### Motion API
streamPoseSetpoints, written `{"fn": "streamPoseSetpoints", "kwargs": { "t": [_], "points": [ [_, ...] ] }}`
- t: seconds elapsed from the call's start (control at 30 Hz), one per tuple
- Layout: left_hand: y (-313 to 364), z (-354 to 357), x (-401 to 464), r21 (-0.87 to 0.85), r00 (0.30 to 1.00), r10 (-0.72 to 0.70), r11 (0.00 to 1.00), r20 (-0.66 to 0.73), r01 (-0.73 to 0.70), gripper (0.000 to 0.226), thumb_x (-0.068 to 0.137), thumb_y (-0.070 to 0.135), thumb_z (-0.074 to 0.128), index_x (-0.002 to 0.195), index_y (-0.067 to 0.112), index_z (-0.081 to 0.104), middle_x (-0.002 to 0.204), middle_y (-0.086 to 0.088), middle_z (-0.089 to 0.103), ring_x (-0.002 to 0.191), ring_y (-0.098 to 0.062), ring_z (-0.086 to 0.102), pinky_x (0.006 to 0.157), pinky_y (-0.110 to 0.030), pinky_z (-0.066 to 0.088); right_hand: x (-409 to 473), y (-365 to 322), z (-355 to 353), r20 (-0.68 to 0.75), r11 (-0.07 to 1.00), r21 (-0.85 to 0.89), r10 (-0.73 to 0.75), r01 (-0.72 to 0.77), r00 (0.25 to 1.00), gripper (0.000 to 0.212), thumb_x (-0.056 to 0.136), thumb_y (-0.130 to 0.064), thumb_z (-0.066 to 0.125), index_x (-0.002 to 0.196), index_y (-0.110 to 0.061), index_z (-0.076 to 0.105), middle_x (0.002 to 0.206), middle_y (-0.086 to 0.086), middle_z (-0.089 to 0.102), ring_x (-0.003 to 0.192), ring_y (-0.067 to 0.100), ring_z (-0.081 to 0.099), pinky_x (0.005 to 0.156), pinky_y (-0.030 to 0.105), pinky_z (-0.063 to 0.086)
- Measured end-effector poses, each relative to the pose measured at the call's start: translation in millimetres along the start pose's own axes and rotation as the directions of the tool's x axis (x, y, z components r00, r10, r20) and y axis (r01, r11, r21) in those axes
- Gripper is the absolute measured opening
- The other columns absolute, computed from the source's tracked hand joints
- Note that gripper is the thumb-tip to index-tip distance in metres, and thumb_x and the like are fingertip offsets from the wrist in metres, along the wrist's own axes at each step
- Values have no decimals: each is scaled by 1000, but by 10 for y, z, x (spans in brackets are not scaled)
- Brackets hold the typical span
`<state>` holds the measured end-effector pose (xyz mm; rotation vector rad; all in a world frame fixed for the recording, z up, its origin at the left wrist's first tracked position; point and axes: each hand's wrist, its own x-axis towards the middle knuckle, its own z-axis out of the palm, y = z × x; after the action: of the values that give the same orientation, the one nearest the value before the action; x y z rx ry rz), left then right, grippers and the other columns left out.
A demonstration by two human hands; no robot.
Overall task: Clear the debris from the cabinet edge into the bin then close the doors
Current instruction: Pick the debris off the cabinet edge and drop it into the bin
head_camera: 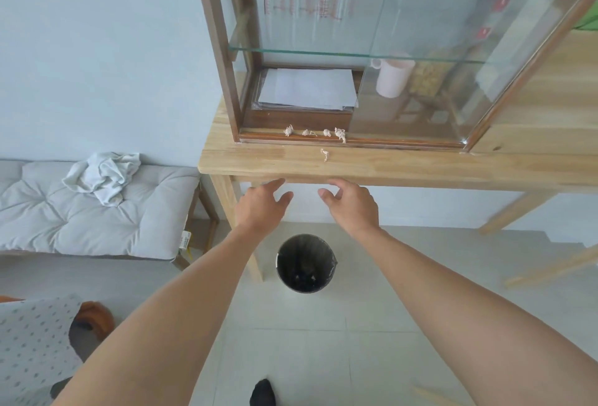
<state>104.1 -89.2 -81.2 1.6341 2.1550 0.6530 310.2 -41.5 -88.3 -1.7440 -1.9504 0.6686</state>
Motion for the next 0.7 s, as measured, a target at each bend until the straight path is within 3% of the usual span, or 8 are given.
{"fn": "streamPoseSetpoints", "kwargs": {
  "t": [0.13,0.23,0.37,0.5,0.6,0.7],
  "points": [
    [72,-255,64,-4,999,-2,1000,-49,2,46,101,56,56,143,39,62,105,-1,77,105,-29,69,87,-45,59,89,-214,-177,-49,999,23,-47,48,998,42,98,-57,61,132,-35,70,87,-13,72,102,24,71,82,37,53],
    [127,-388,184,-14,996,-3,1000,-91,1,48,99,59,56,144,40,60,110,-1,78,106,-28,70,86,-40,58,217,-355,-261,-72,997,41,-56,59,996,39,98,-54,62,131,-35,71,75,-19,63,99,25,71,77,34,49],
    [194,-520,405,29,995,14,1000,-98,-11,49,99,63,54,144,45,58,104,1,78,102,-27,71,83,-44,60,441,-508,-307,-91,997,27,-67,70,994,38,98,-54,62,131,-37,70,87,-14,70,104,25,70,83,37,51],
    [235,-525,674,36,995,44,999,-95,-41,46,98,60,56,143,47,58,102,1,78,103,-27,71,84,-45,59,681,-635,-272,-91,998,26,-53,56,994,41,98,-52,62,137,-38,66,77,-16,63,104,25,71,83,38,53],
    [253,-458,879,31,994,64,998,-94,-62,48,98,59,58,144,47,56,103,0,79,103,-30,71,81,-43,58,872,-713,-205,-93,999,35,-37,40,995,46,98,-51,61,143,-37,63,98,-10,77,113,24,69,87,39,53],
    [246,-370,1094,8,987,105,994,-122,-105,47,96,58,59,142,48,57,108,0,79,106,-31,71,79,-40,55,1043,-763,-114,-68,1000,-4,-29,28,997,51,100,-53,58,147,-36,60,116,-2,78,122,27,66,95,41,54]
  ]
}}
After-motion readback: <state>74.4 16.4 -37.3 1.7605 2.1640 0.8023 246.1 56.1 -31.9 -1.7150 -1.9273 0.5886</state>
